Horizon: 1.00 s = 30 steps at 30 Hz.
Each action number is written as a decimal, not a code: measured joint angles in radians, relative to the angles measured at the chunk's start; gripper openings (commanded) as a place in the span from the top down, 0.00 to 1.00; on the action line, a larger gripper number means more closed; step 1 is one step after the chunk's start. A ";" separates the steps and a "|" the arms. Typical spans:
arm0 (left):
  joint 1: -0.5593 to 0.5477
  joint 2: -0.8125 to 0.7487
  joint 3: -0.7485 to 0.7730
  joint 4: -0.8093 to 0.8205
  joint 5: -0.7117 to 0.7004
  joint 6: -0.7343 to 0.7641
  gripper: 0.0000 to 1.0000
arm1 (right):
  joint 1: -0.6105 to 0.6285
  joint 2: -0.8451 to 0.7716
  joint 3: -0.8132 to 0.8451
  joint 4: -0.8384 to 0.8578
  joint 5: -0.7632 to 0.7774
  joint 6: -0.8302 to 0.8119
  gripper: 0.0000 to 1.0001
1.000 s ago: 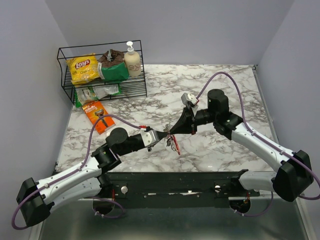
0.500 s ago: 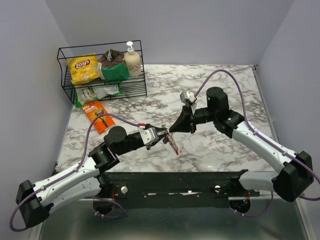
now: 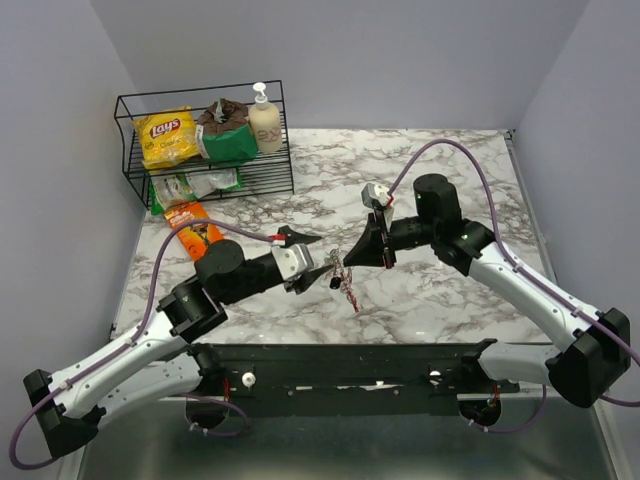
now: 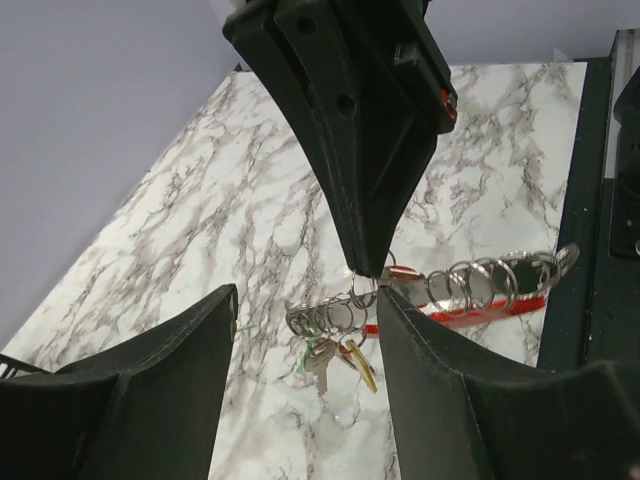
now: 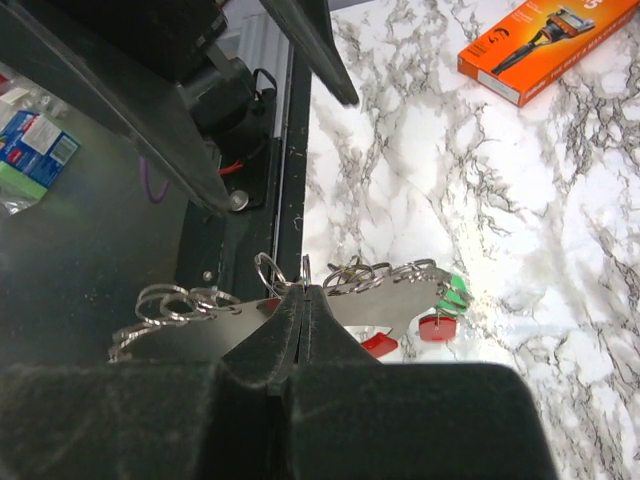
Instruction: Put the keys on the keyring
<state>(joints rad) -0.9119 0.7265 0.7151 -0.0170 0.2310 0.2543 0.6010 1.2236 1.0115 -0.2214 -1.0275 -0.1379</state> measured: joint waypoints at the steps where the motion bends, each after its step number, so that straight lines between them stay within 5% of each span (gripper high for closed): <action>1: 0.000 0.009 0.031 -0.026 0.000 0.000 0.35 | 0.000 -0.002 0.003 -0.011 0.004 -0.005 0.99; 13: 0.029 0.292 0.528 -0.464 0.176 -0.030 0.38 | 0.000 -0.025 0.013 -0.065 0.021 -0.030 0.99; 30: 0.114 0.551 0.717 -0.847 0.432 0.070 0.61 | 0.000 -0.051 0.013 -0.070 0.026 -0.039 0.99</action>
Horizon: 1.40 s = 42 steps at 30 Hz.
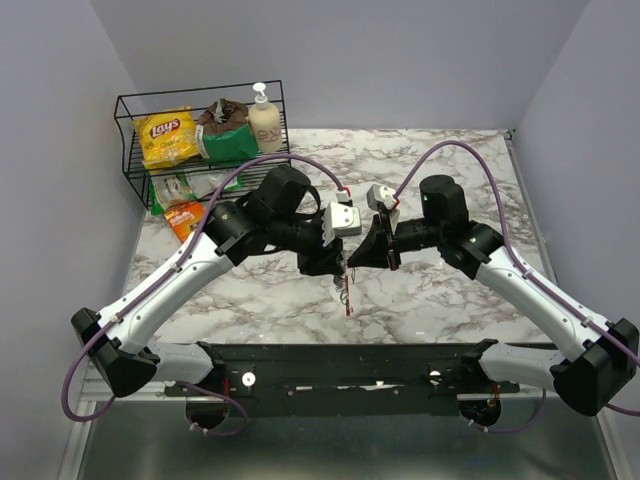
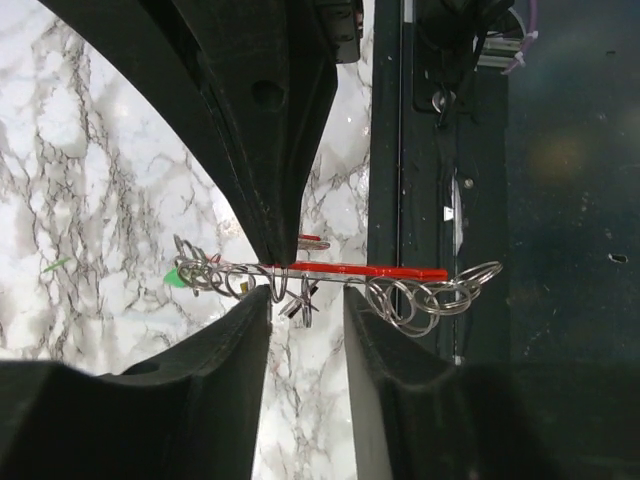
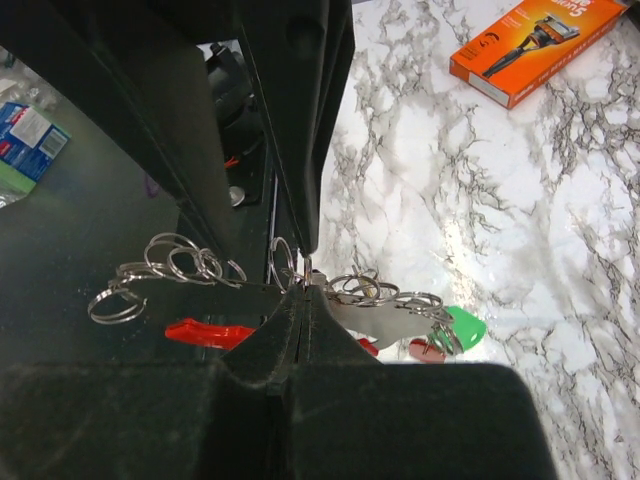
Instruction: Put the keys on the keyring
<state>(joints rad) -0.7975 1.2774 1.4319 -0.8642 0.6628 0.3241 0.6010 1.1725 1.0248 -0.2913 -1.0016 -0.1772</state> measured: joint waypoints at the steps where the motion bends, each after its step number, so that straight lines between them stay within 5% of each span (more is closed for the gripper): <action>1: 0.004 0.011 0.000 -0.004 0.001 0.007 0.62 | 0.000 0.000 0.000 0.000 0.000 0.000 0.99; 26: 0.046 0.094 0.049 0.001 0.030 0.028 0.71 | 0.000 0.000 0.000 -0.011 0.007 -0.008 0.99; 38: 0.046 0.105 0.049 -0.003 0.034 0.051 0.63 | 0.000 0.000 0.000 -0.021 0.018 -0.008 0.99; 42: 0.046 0.105 0.049 -0.008 0.037 0.060 0.71 | 0.000 0.000 0.000 -0.021 0.018 -0.008 0.99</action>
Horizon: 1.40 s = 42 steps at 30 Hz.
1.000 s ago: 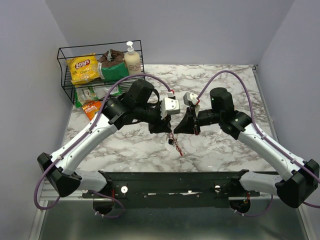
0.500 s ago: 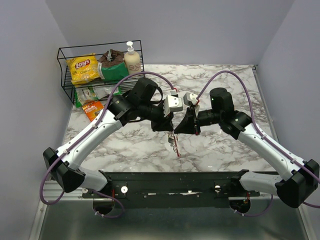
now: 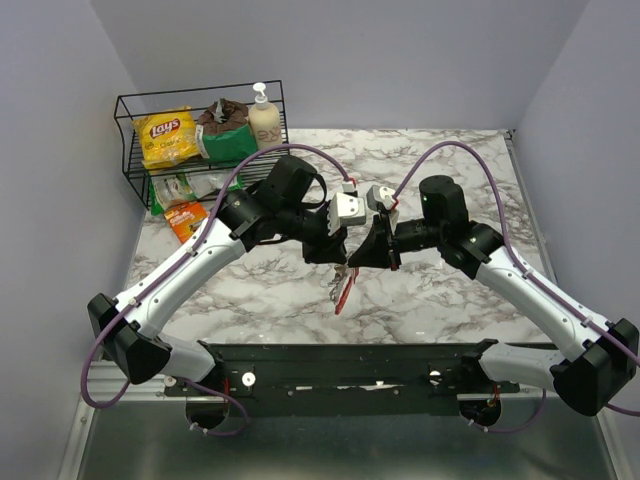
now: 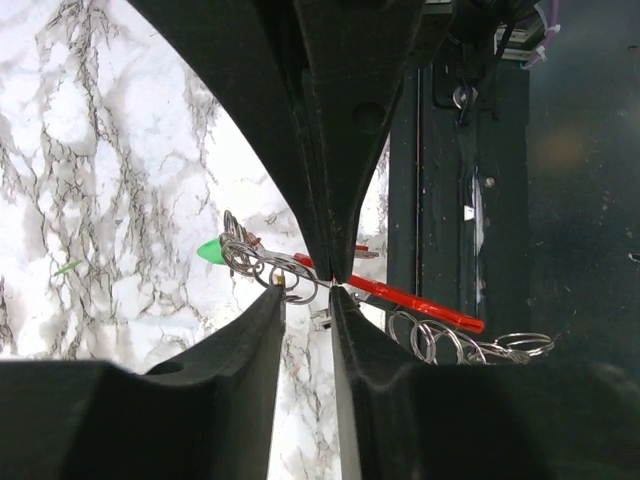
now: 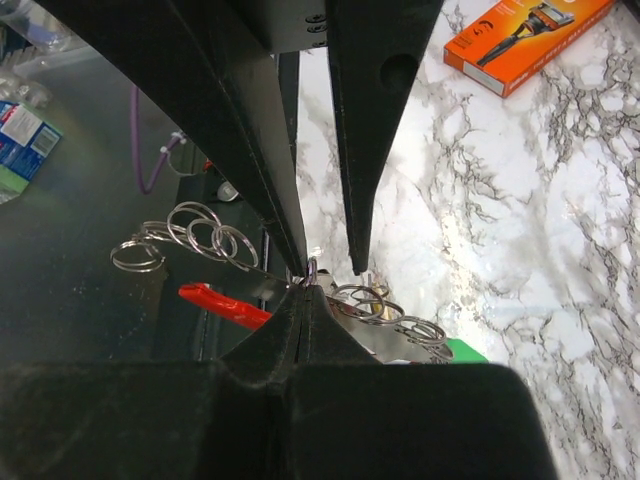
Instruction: Put the keys on the keyring
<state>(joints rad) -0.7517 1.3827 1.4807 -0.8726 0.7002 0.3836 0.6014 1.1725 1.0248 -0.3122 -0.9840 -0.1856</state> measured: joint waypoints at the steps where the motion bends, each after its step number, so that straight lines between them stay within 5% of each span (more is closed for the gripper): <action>1: 0.000 0.001 0.000 -0.001 0.002 0.003 0.73 | 0.000 0.000 0.000 0.000 0.000 0.000 0.99; 9: 0.000 0.015 0.000 -0.003 0.015 0.005 0.75 | 0.000 0.000 0.000 -0.001 0.005 -0.003 0.99; 16: 0.000 0.020 0.000 -0.006 0.021 0.006 0.87 | 0.000 0.000 0.000 -0.005 0.015 -0.008 0.99; 23: 0.000 0.031 0.000 -0.008 0.023 0.009 0.70 | 0.000 0.000 0.000 -0.013 0.028 -0.007 0.99; 28: 0.002 0.040 -0.006 -0.016 0.023 0.010 1.00 | 0.000 0.000 0.000 -0.012 0.030 -0.008 0.99; 42: 0.000 0.027 -0.056 0.037 0.026 -0.014 1.00 | -0.001 0.000 -0.002 -0.028 0.056 -0.010 0.99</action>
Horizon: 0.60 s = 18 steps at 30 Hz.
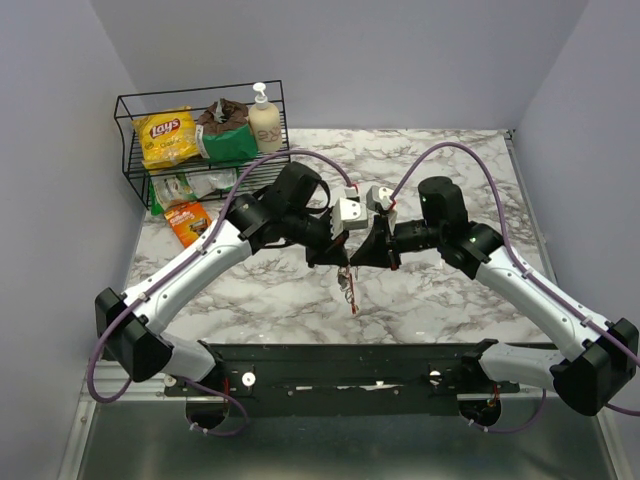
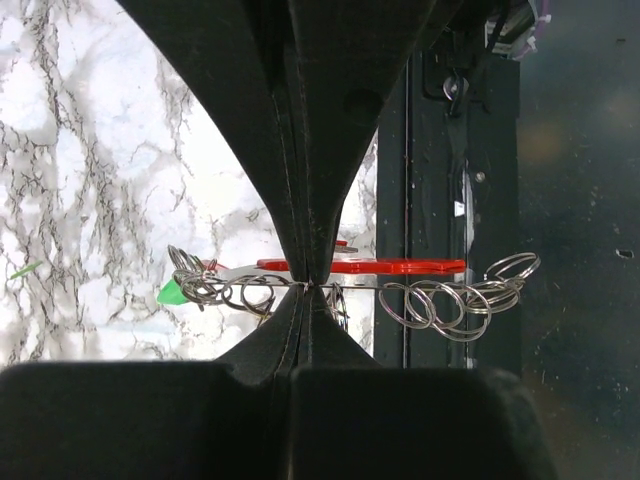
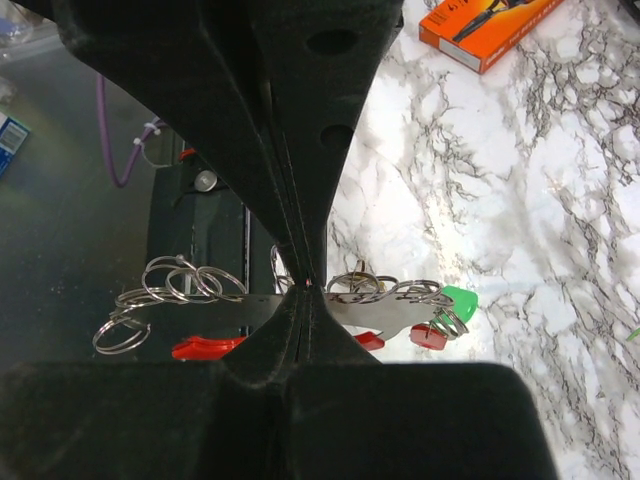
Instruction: Put the keys on the keyring
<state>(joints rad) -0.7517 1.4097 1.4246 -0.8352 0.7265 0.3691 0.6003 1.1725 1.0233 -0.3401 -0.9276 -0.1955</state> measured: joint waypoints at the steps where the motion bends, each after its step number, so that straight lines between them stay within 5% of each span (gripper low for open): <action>1: 0.000 -0.011 -0.018 0.022 0.000 -0.010 1.00 | 0.000 0.000 -0.002 0.000 0.002 0.000 0.98; 5: 0.000 -0.067 -0.089 0.109 -0.016 -0.045 1.00 | 0.000 -0.002 -0.002 0.007 0.004 0.005 0.87; 12: 0.000 -0.141 -0.192 0.256 -0.058 -0.106 1.00 | 0.001 -0.037 -0.005 0.053 0.030 0.032 0.43; 18: 0.000 -0.169 -0.262 0.350 -0.087 -0.135 1.00 | 0.001 -0.116 -0.033 0.115 0.110 0.064 0.34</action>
<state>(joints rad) -0.7517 1.2411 1.1622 -0.4854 0.6399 0.2340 0.6014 1.0569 0.9901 -0.2253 -0.8177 -0.1310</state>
